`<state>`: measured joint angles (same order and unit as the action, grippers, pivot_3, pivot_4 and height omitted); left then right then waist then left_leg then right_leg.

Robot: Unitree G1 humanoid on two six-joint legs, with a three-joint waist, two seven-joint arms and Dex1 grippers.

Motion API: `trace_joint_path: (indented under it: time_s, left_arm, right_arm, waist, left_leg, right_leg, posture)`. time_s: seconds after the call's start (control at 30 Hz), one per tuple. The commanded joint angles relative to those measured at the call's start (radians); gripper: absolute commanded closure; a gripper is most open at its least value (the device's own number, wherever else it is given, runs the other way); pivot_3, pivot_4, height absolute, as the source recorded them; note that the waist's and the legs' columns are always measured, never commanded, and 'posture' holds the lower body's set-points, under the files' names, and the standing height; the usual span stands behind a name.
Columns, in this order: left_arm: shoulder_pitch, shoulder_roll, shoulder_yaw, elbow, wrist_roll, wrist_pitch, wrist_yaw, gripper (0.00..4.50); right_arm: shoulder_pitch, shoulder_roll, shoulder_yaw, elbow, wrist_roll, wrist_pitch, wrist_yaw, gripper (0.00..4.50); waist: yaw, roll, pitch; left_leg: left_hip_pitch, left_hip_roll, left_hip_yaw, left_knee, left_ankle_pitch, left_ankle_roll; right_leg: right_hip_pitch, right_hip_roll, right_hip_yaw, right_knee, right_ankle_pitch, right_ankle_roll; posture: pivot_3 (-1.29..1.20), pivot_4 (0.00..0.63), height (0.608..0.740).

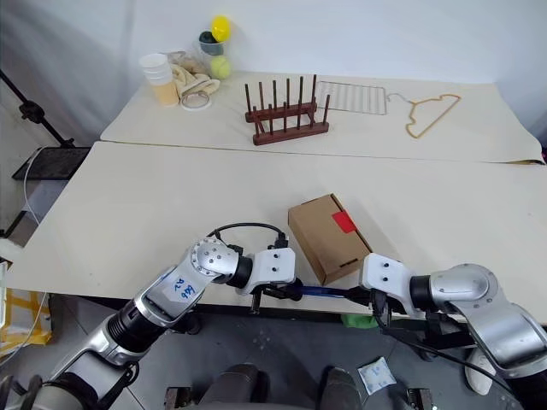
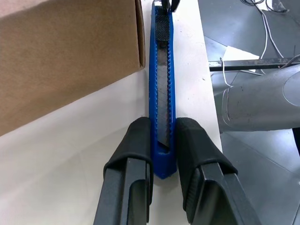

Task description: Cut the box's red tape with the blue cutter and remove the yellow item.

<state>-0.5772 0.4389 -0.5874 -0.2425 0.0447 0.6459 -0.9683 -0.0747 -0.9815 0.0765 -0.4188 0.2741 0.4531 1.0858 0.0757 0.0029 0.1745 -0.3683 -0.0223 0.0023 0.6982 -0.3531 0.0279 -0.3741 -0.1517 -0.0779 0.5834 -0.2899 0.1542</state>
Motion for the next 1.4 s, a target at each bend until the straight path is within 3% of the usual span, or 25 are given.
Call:
trace_joint_path:
  time_s: [0.03, 0.5, 0.73, 0.83, 0.97, 1.1, 1.2, 1.3, 1.4]
  left_arm:
    - [0.015, -0.002, -0.05, 0.029, 0.025, 0.021, 0.005, 3.91]
    - [0.007, -0.014, -0.057, 0.043, 0.024, 0.019, 0.001, 3.91]
    - [0.007, -0.017, -0.054, 0.05, 0.025, 0.016, 0.004, 3.91]
    - [0.009, -0.018, -0.041, 0.053, 0.02, -0.005, 0.006, 3.91]
    - [0.037, 0.022, 0.058, 0.043, -0.047, -0.23, -0.046, 3.91]
    - [0.066, 0.092, 0.146, 0.034, -0.088, -0.461, -0.096, 3.91]
    - [0.058, 0.116, 0.203, 0.007, -0.12, -0.583, -0.118, 3.91]
    - [0.042, 0.103, 0.23, 0.002, -0.136, -0.644, -0.118, 3.91]
    - [0.002, 0.078, 0.247, 0.002, -0.103, -0.759, -0.079, 3.91]
  right_arm:
    - [-0.019, 0.02, 0.024, 0.015, -0.019, 0.007, -0.017, 4.44]
    - [-0.154, 0.136, 0.153, 0.014, -0.039, 0.078, -0.047, 4.44]
    - [-0.128, 0.127, 0.131, -0.021, -0.011, 0.09, -0.028, 4.44]
    - [-0.096, 0.13, 0.051, -0.065, 0.061, 0.117, -0.028, 4.44]
    - [-0.034, 0.119, -0.186, -0.165, 0.289, 0.225, -0.026, 4.44]
    - [-0.004, 0.039, -0.435, -0.216, 0.643, 0.55, -0.072, 3.6]
    - [-0.077, -0.014, -0.589, -0.169, 0.979, 0.709, -0.271, 2.65]
    - [-0.075, -0.147, -0.597, -0.094, 1.297, 0.775, -0.509, 1.65]
    - [-0.05, -0.329, -0.504, -0.045, 1.608, 0.712, -0.726, 0.78]
  waist:
    - [0.0, 0.0, 0.0]
    - [-0.001, 0.0, 0.0]
    - [0.0, 0.0, -0.001]
    - [0.003, 0.0, -0.001]
    - [-0.001, 0.002, 0.001]
    - [-0.011, 0.004, 0.005]
    - [-0.02, 0.009, 0.009]
    - [-0.021, 0.01, 0.011]
    - [-0.023, 0.012, 0.014]
  left_leg:
    - [0.0, 0.0, 0.0, 0.0, 0.0, 0.0]
    - [-0.001, 0.0, -0.001, 0.0, 0.0, 0.0]
    - [0.0, 0.0, -0.001, 0.0, 0.0, 0.0]
    - [-0.001, 0.0, -0.001, 0.0, 0.0, 0.0]
    - [-0.003, -0.001, -0.002, 0.0, 0.0, 0.0]
    - [-0.003, 0.003, -0.003, -0.001, -0.001, -0.002]
    - [-0.003, 0.005, -0.003, -0.001, -0.002, -0.004]
    - [-0.003, 0.005, -0.003, -0.001, -0.002, -0.004]
    - [-0.004, 0.005, -0.002, -0.002, -0.002, -0.003]
  right_leg:
    - [0.0, 0.0, 0.0, 0.0, 0.0, 0.0]
    - [0.0, 0.0, 0.0, 0.001, 0.0, 0.0]
    - [0.0, 0.0, 0.0, 0.0, 0.0, 0.0]
    - [0.0, 0.0, 0.0, 0.001, 0.0, 0.0]
    - [-0.001, 0.0, 0.0, 0.0, 0.0, 0.0]
    - [-0.002, 0.001, -0.002, 0.0, 0.0, 0.0]
    - [-0.002, 0.001, -0.003, 0.0, 0.0, 0.0]
    - [-0.002, 0.0, -0.004, -0.002, 0.0, -0.001]
    - [-0.002, 0.0, -0.006, -0.002, 0.0, -0.001]
  posture:
    - [0.0, 0.15, 0.74]
    - [0.0, 0.15, 0.74]
    - [0.0, 0.15, 0.74]
    - [0.0, 0.15, 0.74]
    - [0.0, 0.15, 0.74]
    - [0.0, 0.15, 0.74]
    - [0.0, 0.15, 0.74]
    - [0.0, 0.15, 0.74]
    - [0.0, 0.15, 0.74]
